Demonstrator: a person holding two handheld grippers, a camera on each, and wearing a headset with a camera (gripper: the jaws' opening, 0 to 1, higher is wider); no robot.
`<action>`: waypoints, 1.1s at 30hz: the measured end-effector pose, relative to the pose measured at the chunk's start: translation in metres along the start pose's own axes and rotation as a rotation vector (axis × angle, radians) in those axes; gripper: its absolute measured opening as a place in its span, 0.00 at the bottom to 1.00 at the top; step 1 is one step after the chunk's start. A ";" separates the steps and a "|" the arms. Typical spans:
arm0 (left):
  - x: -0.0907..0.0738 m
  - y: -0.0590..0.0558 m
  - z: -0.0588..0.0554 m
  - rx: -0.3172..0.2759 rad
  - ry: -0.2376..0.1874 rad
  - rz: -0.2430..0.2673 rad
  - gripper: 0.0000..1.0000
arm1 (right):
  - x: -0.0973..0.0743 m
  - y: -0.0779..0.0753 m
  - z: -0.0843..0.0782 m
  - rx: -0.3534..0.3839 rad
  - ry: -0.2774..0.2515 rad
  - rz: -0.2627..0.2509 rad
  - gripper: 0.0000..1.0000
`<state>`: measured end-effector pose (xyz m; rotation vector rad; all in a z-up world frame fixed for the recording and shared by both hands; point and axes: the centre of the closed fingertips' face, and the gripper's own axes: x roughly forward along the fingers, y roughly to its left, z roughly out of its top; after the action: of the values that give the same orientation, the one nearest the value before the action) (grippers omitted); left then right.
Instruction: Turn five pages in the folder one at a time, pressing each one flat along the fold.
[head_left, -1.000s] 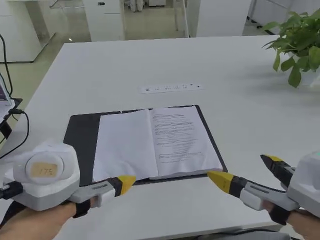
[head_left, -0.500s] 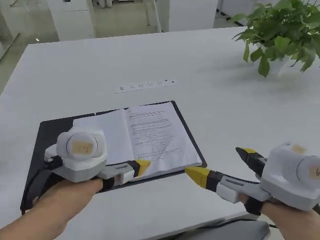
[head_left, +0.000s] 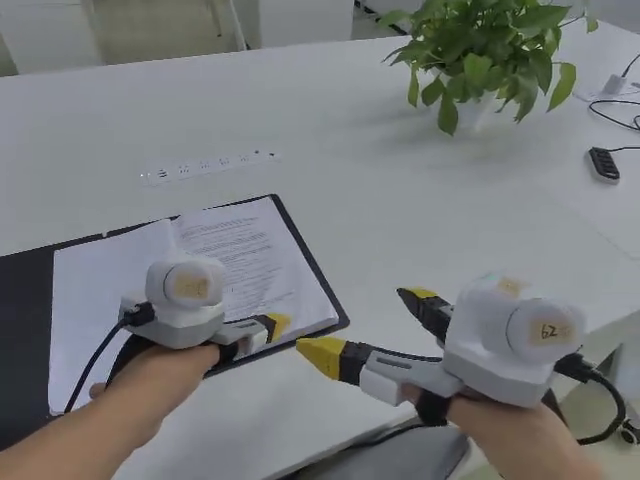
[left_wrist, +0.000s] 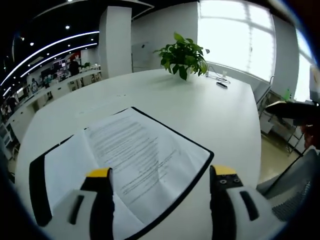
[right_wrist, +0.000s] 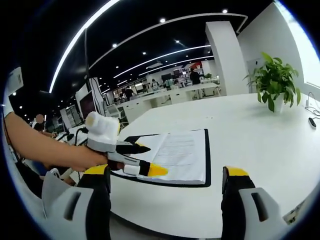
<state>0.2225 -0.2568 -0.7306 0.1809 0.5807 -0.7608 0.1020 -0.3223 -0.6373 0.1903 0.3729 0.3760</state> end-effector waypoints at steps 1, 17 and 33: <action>0.004 -0.002 0.000 0.003 0.001 0.000 0.78 | -0.001 0.000 0.001 0.002 -0.005 0.003 0.92; 0.057 -0.008 -0.023 -0.035 0.081 0.087 0.69 | -0.004 -0.014 0.001 0.049 -0.019 -0.013 0.91; 0.058 -0.007 -0.024 -0.029 0.021 0.120 0.65 | -0.001 -0.018 -0.008 0.076 0.005 -0.012 0.89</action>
<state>0.2413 -0.2877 -0.7822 0.1953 0.5948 -0.6347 0.1038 -0.3380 -0.6492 0.2614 0.3930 0.3507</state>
